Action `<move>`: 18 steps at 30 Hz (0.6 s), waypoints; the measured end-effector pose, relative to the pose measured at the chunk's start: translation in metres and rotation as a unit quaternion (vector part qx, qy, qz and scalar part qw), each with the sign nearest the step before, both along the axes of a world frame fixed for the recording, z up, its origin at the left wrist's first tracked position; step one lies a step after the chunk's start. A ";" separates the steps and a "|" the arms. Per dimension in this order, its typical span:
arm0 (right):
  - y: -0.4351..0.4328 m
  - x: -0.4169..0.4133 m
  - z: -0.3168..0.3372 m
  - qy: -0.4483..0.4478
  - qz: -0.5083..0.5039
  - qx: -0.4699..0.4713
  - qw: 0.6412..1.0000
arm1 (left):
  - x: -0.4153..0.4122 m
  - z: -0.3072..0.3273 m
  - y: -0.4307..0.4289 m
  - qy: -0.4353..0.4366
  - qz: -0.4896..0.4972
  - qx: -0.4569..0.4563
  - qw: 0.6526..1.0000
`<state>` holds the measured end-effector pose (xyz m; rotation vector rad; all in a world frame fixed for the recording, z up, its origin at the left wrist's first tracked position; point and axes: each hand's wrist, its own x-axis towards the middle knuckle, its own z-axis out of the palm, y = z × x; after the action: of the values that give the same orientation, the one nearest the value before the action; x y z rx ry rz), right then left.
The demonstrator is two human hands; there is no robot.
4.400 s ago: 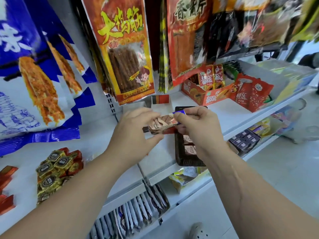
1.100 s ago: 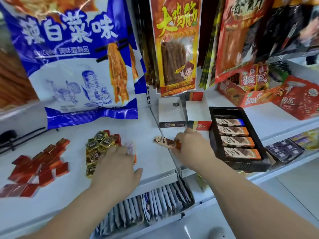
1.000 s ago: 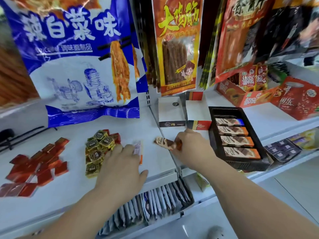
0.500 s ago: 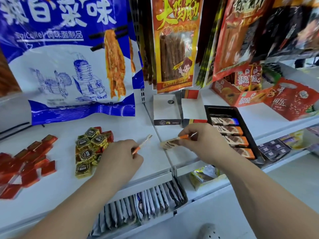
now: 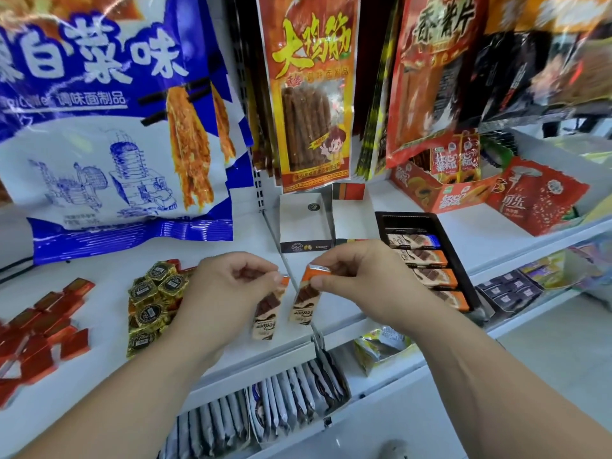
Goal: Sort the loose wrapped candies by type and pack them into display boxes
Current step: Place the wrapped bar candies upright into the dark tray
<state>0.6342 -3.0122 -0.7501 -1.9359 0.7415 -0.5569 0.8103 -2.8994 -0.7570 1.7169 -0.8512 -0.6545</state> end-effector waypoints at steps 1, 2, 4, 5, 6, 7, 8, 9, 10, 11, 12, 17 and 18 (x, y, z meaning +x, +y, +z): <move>0.000 0.000 0.001 -0.002 0.005 -0.001 1.000 | -0.003 0.004 -0.004 0.000 -0.007 -0.001 1.000; -0.001 -0.002 0.001 -0.007 0.005 -0.004 1.000 | -0.007 0.009 -0.008 0.005 -0.011 -0.005 1.000; -0.004 -0.007 0.002 -0.019 -0.009 -0.006 1.000 | -0.014 0.018 -0.017 0.015 -0.007 -0.016 1.000; -0.006 -0.010 0.002 -0.023 -0.022 -0.003 0.999 | -0.018 0.022 -0.022 0.016 0.000 -0.024 1.000; -0.008 -0.013 0.003 -0.029 -0.033 0.003 0.999 | -0.021 0.026 -0.027 0.012 0.004 -0.034 0.999; -0.010 -0.017 0.004 -0.037 -0.036 0.009 0.999 | -0.025 0.029 -0.032 0.002 0.004 -0.043 0.999; -0.013 -0.022 0.005 -0.045 -0.034 0.015 0.998 | -0.028 0.032 -0.037 -0.013 0.001 -0.049 0.999; -0.014 -0.026 0.008 -0.053 -0.029 0.021 0.998 | -0.031 0.034 -0.041 -0.028 -0.001 -0.053 0.998; -0.016 -0.030 0.009 -0.060 -0.025 0.026 0.998 | -0.034 0.036 -0.045 -0.040 -0.002 -0.056 0.998; -0.017 -0.034 0.011 -0.067 -0.025 0.030 0.997 | -0.037 0.037 -0.048 -0.045 -0.005 -0.062 0.997; -0.018 -0.038 0.012 -0.072 -0.034 0.030 0.996 | -0.040 0.038 -0.051 -0.044 -0.011 -0.068 0.997; -0.025 -0.050 0.012 -0.106 -0.079 0.033 0.991 | -0.062 0.039 -0.061 -0.016 -0.078 -0.070 0.994; -0.025 -0.053 0.012 -0.112 -0.075 0.047 0.990 | -0.065 0.039 -0.064 -0.002 -0.081 -0.072 0.994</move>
<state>0.5813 -3.0375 -0.7378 -1.7052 0.7586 -0.8045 0.7456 -2.9636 -0.7176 1.5318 -1.0233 -0.6799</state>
